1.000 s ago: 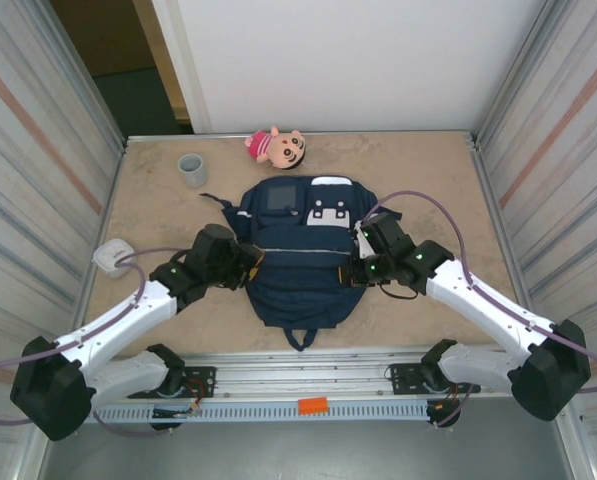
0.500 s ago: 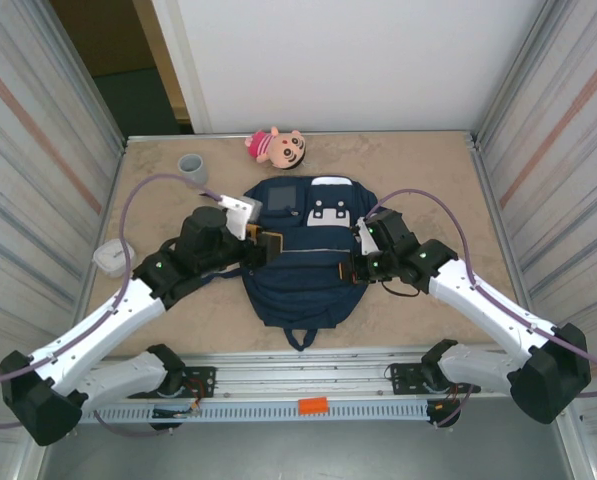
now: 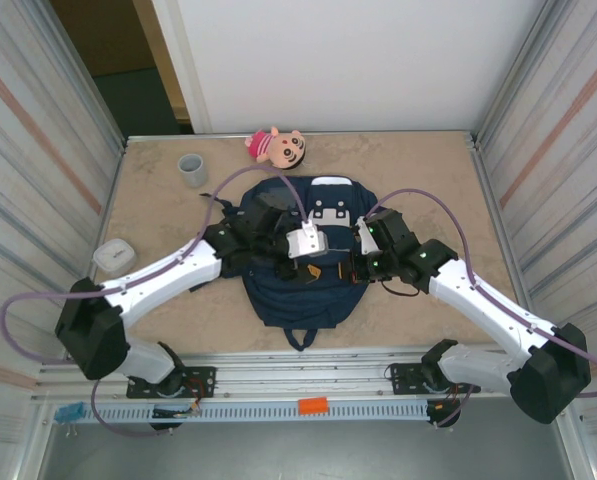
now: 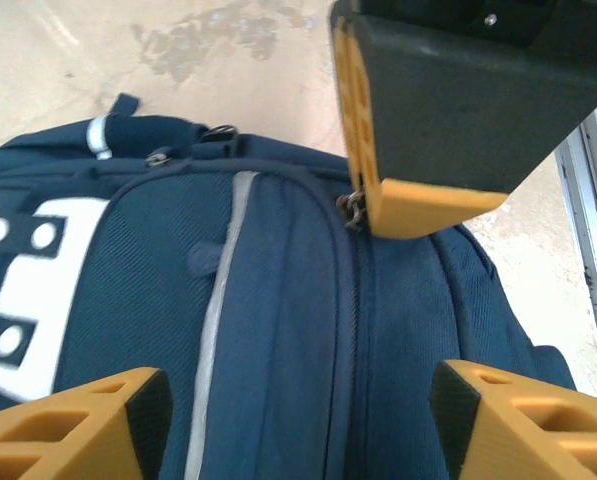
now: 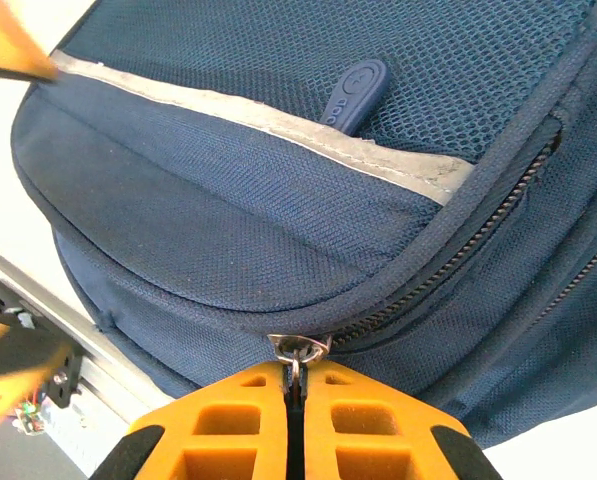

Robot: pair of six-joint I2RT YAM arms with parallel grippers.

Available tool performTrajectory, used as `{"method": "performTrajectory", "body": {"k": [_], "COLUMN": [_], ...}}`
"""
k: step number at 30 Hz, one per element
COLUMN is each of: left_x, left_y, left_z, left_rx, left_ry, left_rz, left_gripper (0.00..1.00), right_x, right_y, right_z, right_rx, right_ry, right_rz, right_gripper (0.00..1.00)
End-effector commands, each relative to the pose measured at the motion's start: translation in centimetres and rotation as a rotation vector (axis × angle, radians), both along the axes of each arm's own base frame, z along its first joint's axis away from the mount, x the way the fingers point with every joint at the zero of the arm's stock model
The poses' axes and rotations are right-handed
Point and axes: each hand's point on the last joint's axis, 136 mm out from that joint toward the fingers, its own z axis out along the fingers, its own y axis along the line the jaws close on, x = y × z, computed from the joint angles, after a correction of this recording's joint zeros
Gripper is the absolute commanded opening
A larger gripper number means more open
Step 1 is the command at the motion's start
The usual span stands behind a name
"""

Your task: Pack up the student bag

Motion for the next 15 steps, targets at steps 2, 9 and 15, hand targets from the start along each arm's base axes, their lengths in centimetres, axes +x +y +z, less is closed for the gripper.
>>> {"method": "performTrajectory", "body": {"k": [2, 9, 15], "left_x": [0.6, 1.9, 1.8], "left_y": [-2.1, -3.2, -1.8], "left_z": [0.5, -1.2, -2.4], "left_rx": [-0.028, -0.010, 0.022], "left_ry": [-0.066, -0.076, -0.071], "left_rz": [-0.062, -0.058, -0.046], "left_gripper": [0.69, 0.48, 0.00], "right_x": [0.2, 0.2, 1.0], "right_y": [0.3, 0.2, -2.6], "right_z": [0.7, 0.8, -0.1], "right_rx": [0.032, 0.041, 0.044], "right_ry": [-0.033, -0.033, 0.016], "right_rz": [0.024, 0.026, -0.070], "right_gripper": [0.00, 0.00, 0.00]}}
